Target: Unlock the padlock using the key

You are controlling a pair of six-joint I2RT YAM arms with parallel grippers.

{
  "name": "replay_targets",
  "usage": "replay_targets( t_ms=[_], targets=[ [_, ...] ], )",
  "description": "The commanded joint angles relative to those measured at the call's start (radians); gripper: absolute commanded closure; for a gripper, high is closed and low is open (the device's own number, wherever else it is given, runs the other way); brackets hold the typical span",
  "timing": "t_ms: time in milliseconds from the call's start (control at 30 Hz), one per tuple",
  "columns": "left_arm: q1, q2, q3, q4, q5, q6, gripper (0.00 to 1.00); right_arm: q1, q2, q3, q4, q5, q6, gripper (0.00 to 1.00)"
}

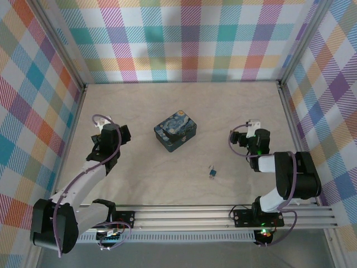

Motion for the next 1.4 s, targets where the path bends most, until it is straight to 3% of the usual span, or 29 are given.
replay_targets(
  t_ms=[0,400,733,933,1200,1367],
  targets=[
    [0.018,0.048,-0.017,0.082,0.023,0.054,0.00,-0.011,0.001,0.023,0.014,-0.016,0.020,0.00],
    [0.020,0.236,-0.124,0.473,0.135,0.160,0.00,-0.009,0.000,0.022,0.010,-0.017,0.016,0.00],
    [0.023,0.329,-0.177,0.679,0.209,0.284,0.00,-0.010,-0.002,0.022,0.011,-0.016,0.016,0.00],
    [0.031,0.392,-0.235,0.850,0.259,0.317,0.00,-0.010,-0.002,0.021,0.013,-0.015,0.016,0.00],
    [0.036,0.399,-0.277,0.932,0.287,0.319,0.00,-0.010,-0.002,0.021,0.013,-0.016,0.015,0.00],
    [0.050,0.481,-0.325,1.097,0.287,0.304,0.00,-0.009,-0.002,0.021,0.013,-0.016,0.014,0.00]
  ],
)
